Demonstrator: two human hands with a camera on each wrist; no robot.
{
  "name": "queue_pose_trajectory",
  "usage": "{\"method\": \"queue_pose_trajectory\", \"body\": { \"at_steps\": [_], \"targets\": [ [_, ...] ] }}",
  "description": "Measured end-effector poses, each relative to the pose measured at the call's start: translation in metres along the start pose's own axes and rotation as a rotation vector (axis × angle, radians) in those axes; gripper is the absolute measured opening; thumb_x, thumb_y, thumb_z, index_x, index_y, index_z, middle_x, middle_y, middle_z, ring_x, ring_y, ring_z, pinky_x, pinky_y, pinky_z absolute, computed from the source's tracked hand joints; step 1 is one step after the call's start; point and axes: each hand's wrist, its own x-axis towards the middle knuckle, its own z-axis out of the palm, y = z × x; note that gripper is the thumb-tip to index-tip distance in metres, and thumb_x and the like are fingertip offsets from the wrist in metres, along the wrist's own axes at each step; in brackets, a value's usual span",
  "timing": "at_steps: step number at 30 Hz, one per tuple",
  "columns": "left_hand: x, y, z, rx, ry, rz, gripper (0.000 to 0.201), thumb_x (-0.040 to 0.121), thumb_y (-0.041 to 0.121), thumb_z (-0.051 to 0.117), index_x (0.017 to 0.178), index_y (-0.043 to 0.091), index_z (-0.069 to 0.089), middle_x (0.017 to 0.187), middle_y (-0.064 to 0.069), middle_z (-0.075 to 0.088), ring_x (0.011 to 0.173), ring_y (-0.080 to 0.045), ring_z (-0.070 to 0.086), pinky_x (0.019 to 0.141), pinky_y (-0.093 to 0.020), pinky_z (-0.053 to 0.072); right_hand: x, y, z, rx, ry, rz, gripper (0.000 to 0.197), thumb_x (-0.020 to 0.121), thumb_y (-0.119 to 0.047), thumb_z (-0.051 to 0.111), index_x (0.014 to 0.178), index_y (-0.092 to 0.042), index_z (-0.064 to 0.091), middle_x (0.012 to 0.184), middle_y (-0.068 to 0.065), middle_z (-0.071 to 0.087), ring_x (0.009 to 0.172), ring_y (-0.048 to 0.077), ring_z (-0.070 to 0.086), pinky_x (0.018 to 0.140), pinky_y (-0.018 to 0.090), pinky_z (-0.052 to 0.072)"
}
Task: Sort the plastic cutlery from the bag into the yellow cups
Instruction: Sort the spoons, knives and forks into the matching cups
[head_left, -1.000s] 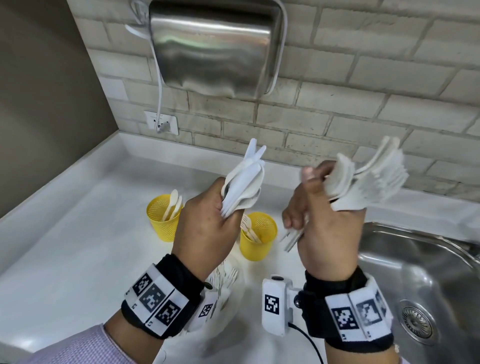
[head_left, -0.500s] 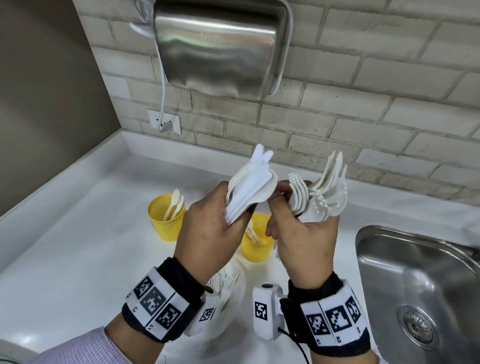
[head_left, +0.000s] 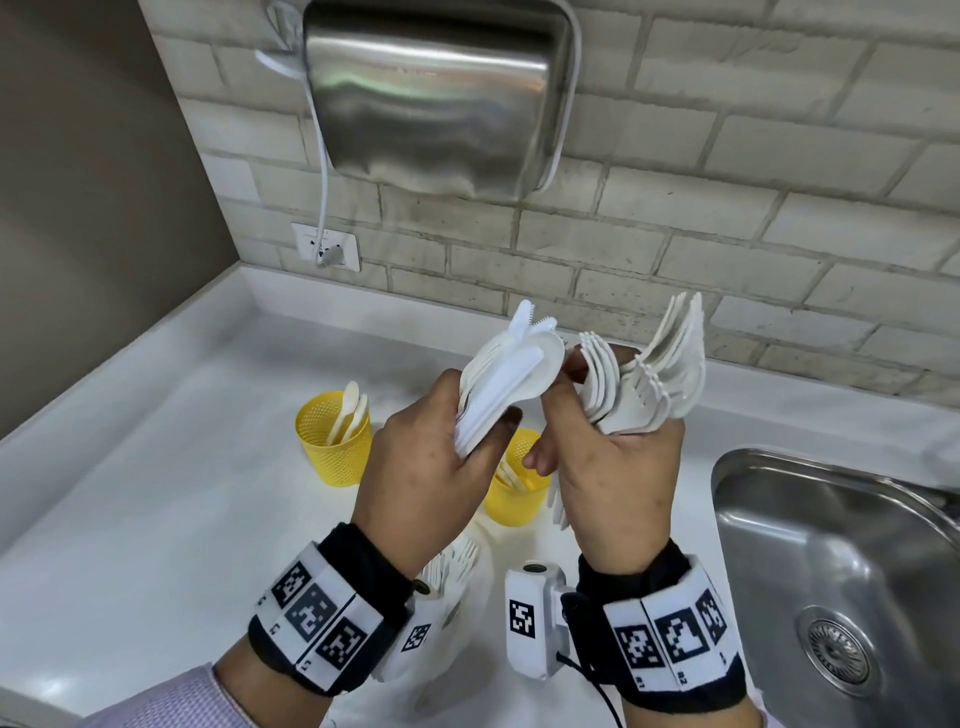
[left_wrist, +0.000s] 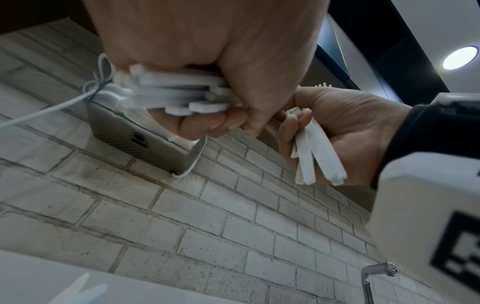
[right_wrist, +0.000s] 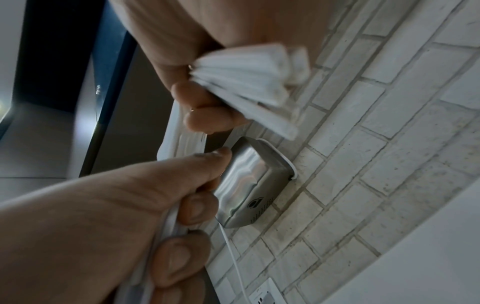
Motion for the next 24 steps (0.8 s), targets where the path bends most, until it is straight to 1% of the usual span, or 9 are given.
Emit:
{"method": "queue_pose_trajectory", "body": {
  "at_steps": [5, 8, 10, 12, 14, 17, 20, 22, 24],
  "targets": [
    [-0.002, 0.0, 0.0, -0.094, -0.055, 0.007, 0.044, 0.09, 0.065, 0.055, 0.104, 0.023, 0.058, 0.075, 0.008, 0.063, 0.069, -0.011, 0.062, 0.06, -0.033, 0.05, 0.001, 0.006, 0.001, -0.079, 0.072, -0.056, 0.014, 0.088, 0.0, 0.072, 0.078, -0.006, 0.065, 0.061, 0.017, 0.061, 0.052, 0.036, 0.061, 0.051, 0.036, 0.054],
    [-0.003, 0.001, -0.001, -0.211, -0.115, 0.014, 0.051, 0.093, 0.068, 0.048, 0.109, 0.022, 0.06, 0.077, 0.004, 0.062, 0.07, -0.017, 0.06, 0.062, -0.037, 0.049, 0.002, 0.005, 0.002, -0.085, 0.095, -0.017, 0.006, 0.089, 0.0, 0.069, 0.085, -0.004, 0.066, 0.066, 0.021, 0.063, 0.049, 0.04, 0.06, 0.047, 0.03, 0.05],
    [-0.003, 0.003, -0.003, -0.303, -0.128, -0.014, 0.042, 0.097, 0.062, 0.052, 0.111, 0.024, 0.063, 0.077, 0.007, 0.063, 0.069, -0.014, 0.06, 0.063, -0.039, 0.049, 0.001, 0.001, 0.002, -0.059, 0.082, 0.016, 0.007, 0.092, 0.0, 0.065, 0.085, -0.004, 0.066, 0.061, 0.023, 0.062, 0.043, 0.037, 0.058, 0.045, 0.023, 0.048],
    [-0.003, 0.003, -0.003, -0.405, -0.13, -0.064, 0.032, 0.099, 0.054, 0.057, 0.11, 0.025, 0.066, 0.07, 0.012, 0.059, 0.062, -0.01, 0.055, 0.059, -0.032, 0.046, 0.001, 0.0, 0.002, -0.055, 0.057, 0.026, 0.018, 0.094, -0.001, 0.063, 0.078, -0.009, 0.065, 0.052, 0.021, 0.059, 0.039, 0.034, 0.059, 0.045, 0.023, 0.048],
    [-0.003, 0.003, -0.003, -0.519, -0.142, -0.115, 0.029, 0.101, 0.049, 0.057, 0.105, 0.022, 0.066, 0.063, 0.011, 0.052, 0.056, -0.011, 0.047, 0.057, -0.028, 0.04, 0.001, 0.0, 0.001, -0.037, 0.038, 0.051, 0.024, 0.095, -0.003, 0.061, 0.072, -0.01, 0.064, 0.048, 0.02, 0.058, 0.038, 0.033, 0.06, 0.047, 0.03, 0.052],
    [-0.003, 0.002, -0.003, -0.634, -0.174, -0.122, 0.027, 0.102, 0.041, 0.056, 0.103, 0.015, 0.065, 0.062, 0.006, 0.044, 0.055, -0.014, 0.04, 0.053, -0.025, 0.036, 0.0, 0.0, 0.0, 0.032, 0.01, 0.082, 0.025, 0.094, -0.009, 0.062, 0.07, -0.009, 0.065, 0.045, 0.021, 0.057, 0.038, 0.035, 0.059, 0.055, 0.047, 0.059],
    [-0.003, 0.005, -0.004, -0.641, -0.187, -0.074, 0.021, 0.102, 0.036, 0.056, 0.108, 0.018, 0.065, 0.065, 0.014, 0.051, 0.057, -0.01, 0.045, 0.057, -0.019, 0.038, 0.0, 0.003, 0.002, 0.087, 0.018, 0.071, 0.027, 0.092, -0.011, 0.061, 0.067, -0.017, 0.066, 0.045, 0.02, 0.057, 0.039, 0.035, 0.057, 0.061, 0.055, 0.059],
    [-0.004, 0.009, -0.004, -0.635, -0.183, -0.05, 0.016, 0.102, 0.031, 0.055, 0.109, 0.02, 0.065, 0.067, 0.017, 0.058, 0.058, -0.004, 0.051, 0.061, -0.014, 0.04, 0.0, 0.007, 0.003, 0.135, 0.024, 0.071, 0.023, 0.091, -0.012, 0.063, 0.069, -0.019, 0.066, 0.045, 0.016, 0.056, 0.038, 0.031, 0.053, 0.056, 0.053, 0.056],
    [-0.004, 0.013, -0.005, -0.65, -0.181, -0.031, 0.02, 0.102, 0.026, 0.056, 0.116, 0.017, 0.065, 0.075, 0.011, 0.066, 0.064, -0.007, 0.059, 0.067, -0.017, 0.046, -0.001, 0.011, 0.005, 0.185, 0.004, 0.081, 0.019, 0.089, -0.014, 0.069, 0.071, -0.014, 0.064, 0.05, 0.015, 0.056, 0.037, 0.028, 0.05, 0.05, 0.042, 0.05]
  ]
}}
